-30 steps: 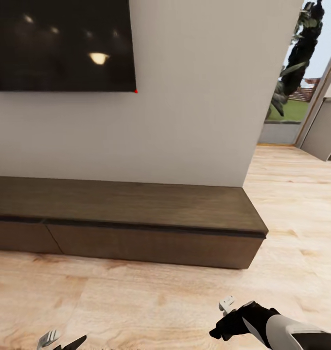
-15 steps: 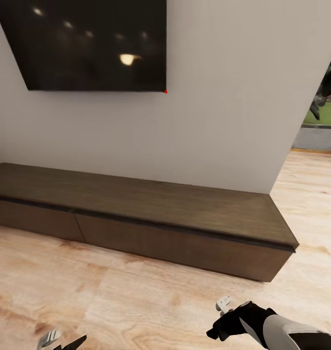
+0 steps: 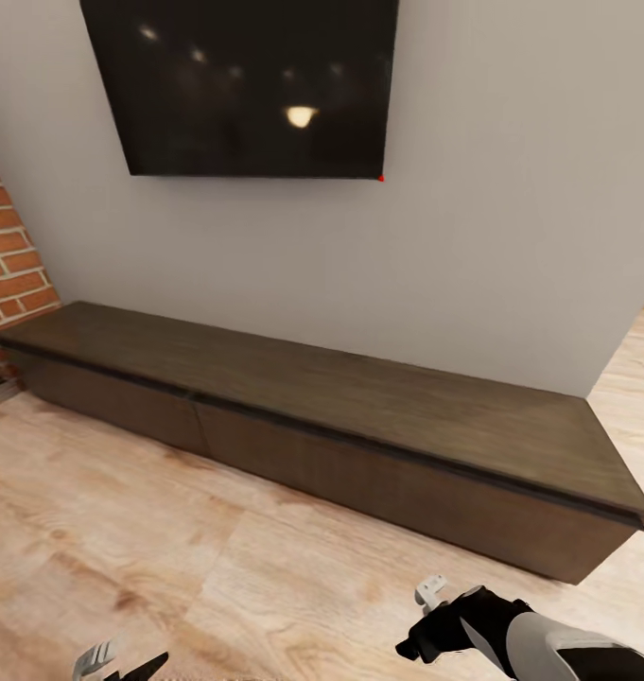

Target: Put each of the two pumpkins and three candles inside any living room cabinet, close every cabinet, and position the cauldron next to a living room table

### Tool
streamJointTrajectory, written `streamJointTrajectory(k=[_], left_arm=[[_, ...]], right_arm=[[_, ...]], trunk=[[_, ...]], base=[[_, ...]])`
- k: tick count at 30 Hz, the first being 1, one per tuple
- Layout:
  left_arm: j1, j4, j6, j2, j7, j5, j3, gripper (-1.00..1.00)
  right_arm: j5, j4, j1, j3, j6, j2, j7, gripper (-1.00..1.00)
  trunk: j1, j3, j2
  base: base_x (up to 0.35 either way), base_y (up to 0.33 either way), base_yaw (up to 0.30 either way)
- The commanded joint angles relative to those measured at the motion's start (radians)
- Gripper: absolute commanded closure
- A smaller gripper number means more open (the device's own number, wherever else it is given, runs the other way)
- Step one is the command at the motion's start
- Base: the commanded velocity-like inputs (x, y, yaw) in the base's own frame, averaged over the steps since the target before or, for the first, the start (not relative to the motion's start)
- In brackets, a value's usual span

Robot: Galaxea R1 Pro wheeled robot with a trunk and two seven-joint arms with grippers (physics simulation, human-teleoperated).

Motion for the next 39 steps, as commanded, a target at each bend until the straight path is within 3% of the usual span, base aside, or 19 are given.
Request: streamJointTrajectory(k=[1,30,39], left_arm=[[-0.001,0.001,0.01,0.0,-0.003,0.007,0.0,-1.0],[-0.001,0.001,0.01,0.0,-0.004,0.007,0.0,-1.0],[-0.001,0.001,0.01,0.0,-0.004,0.007,0.0,-1.0]], right_arm=[[-0.003,0.001,-0.001,0.003,0.002,0.0,0.003,-1.0],[0.001,0.001,-0.001,0.003,0.002,0.001,0.003,-1.0],[0.003,0.002,-0.001,0.003,0.002,0.001,0.003,-1.0]], trunk=[[0.0,-0.001,0.0],[0.0,-0.001,0.0],[0.0,-0.001,0.0]], base=[[0.0,0.154,0.291],[-0.001,0.3,0.291],[-0.14,0.285,0.291]])
